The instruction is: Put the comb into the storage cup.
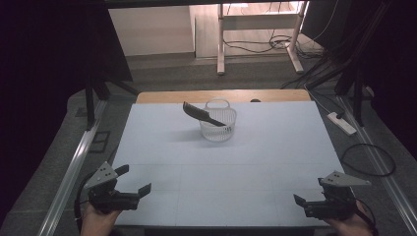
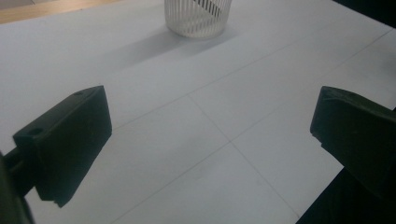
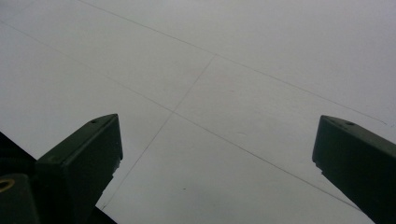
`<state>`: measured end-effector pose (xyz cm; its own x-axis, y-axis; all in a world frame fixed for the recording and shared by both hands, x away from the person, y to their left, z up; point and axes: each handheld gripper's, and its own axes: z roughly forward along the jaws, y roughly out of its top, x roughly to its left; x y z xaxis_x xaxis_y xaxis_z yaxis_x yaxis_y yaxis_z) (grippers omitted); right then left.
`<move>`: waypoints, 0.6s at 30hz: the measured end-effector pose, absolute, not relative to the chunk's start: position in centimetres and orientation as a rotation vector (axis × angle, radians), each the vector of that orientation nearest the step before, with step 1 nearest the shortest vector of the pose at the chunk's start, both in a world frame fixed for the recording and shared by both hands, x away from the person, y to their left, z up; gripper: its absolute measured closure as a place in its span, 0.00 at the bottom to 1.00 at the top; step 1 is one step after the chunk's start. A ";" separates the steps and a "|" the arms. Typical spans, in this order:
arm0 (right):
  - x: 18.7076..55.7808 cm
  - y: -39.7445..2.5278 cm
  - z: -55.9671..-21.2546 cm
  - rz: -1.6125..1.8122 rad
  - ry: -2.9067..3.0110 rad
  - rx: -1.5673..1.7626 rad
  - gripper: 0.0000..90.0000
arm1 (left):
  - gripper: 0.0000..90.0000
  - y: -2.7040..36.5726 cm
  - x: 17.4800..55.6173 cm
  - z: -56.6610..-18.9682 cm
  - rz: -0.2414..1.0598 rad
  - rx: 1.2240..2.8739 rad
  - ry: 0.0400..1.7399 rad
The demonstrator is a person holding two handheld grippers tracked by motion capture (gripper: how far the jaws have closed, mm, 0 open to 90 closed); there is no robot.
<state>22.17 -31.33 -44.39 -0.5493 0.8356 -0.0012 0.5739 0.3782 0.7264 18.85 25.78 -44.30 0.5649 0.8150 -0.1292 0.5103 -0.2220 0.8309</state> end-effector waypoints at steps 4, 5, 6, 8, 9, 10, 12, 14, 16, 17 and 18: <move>22.2 -31.3 -44.4 0.977 2.275 1.225 0.03 | 0.00 25.7 18.3 -44.5 0.432 1.908 1.082; 22.2 -31.3 -44.4 0.976 2.275 1.224 0.03 | 0.00 25.7 18.1 -44.6 0.432 1.911 1.085; 22.2 -31.3 -44.4 0.976 2.275 1.226 0.03 | 0.00 25.7 18.0 -44.6 0.433 1.917 1.087; 22.2 -31.3 -44.4 0.976 2.274 1.224 0.03 | 0.00 25.7 17.8 -44.7 0.429 1.922 1.092; 22.2 -31.3 -44.4 0.975 2.275 1.224 0.03 | 0.00 25.7 17.7 -44.8 0.426 1.921 1.096; 22.2 -31.3 -44.4 0.974 2.275 1.223 0.03 | 0.00 25.8 17.6 -44.8 0.423 1.924 1.101; 22.1 -31.3 -44.4 0.973 2.276 1.223 0.03 | 0.00 25.8 17.5 -45.0 0.419 1.933 1.111; 22.1 -31.2 -44.4 0.973 2.276 1.224 0.03 | 0.00 25.9 17.4 -45.2 0.413 1.942 1.123; 22.1 -31.3 -44.4 0.973 2.275 1.225 0.03 | 0.00 26.0 17.2 -45.4 0.406 1.954 1.138; 22.1 -31.3 -44.4 0.973 2.274 1.225 0.03 | 0.00 26.0 17.1 -45.5 0.401 1.961 1.140; 22.1 -31.3 -44.4 0.973 2.274 1.225 0.03 | 0.00 26.0 17.1 -45.7 0.394 1.966 1.149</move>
